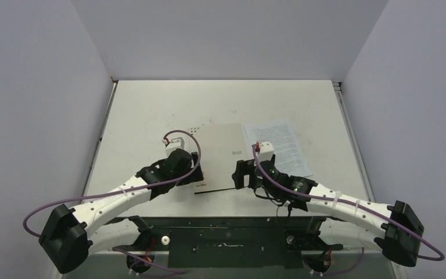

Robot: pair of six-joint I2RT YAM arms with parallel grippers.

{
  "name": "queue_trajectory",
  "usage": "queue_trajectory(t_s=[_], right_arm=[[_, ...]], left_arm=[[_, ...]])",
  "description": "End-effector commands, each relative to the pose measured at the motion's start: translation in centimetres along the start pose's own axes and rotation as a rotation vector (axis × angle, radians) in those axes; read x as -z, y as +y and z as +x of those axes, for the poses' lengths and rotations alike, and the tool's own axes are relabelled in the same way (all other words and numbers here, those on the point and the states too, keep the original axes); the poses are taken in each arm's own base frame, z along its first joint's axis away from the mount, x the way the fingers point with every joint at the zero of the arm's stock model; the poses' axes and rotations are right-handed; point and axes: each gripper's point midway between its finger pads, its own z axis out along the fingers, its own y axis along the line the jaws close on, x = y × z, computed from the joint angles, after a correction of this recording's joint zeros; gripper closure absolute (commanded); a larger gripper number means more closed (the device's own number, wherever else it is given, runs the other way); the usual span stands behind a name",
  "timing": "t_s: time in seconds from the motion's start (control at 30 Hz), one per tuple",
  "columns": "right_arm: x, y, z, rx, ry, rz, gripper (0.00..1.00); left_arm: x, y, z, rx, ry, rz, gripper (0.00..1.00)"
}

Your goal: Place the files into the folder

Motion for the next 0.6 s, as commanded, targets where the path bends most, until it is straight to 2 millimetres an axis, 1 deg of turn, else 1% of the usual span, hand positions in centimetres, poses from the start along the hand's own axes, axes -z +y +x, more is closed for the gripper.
queue_trajectory(t_s=[0.0,0.07,0.1,0.17,0.23,0.3,0.4,0.57], right_arm=[[-0.1,-1.6,-2.6,0.060,-0.026,0.107,0.05],[-0.8,-1.5,-3.5,0.065,-0.026,0.102,0.06],[-1.4,-1.7,-4.0,0.058,-0.018,0.096,0.06],[-2.4,-1.8,-4.8,0.044,-0.005,0.075,0.06],[-3.5,-2.4,-5.4,0.036,0.003,0.078,0.07],[-4.6,-2.3,-6.3,0.030,0.004,0.069,0.07],[-6.6,-2.5,-6.6,0.002,0.029,0.042,0.08],[-9.5,-3.5,-6.5,-0.060,0.063,0.022,0.08]], left_arm=[[0.0,0.1,-3.7,0.005,-0.090,-0.042,0.04],[-0.5,0.0,-4.5,0.029,-0.083,-0.019,0.04],[-0.7,-0.4,-5.0,0.054,-0.083,0.018,0.04],[-1.1,-0.6,-6.2,0.082,-0.103,0.052,0.04],[-1.2,-0.6,-7.4,0.092,-0.129,0.060,0.04],[-1.7,-0.7,-8.4,0.098,-0.146,0.057,0.04],[-2.9,-0.7,-9.0,0.105,-0.130,0.040,0.04],[-5.1,-0.6,-9.5,0.111,-0.111,0.015,0.04]])
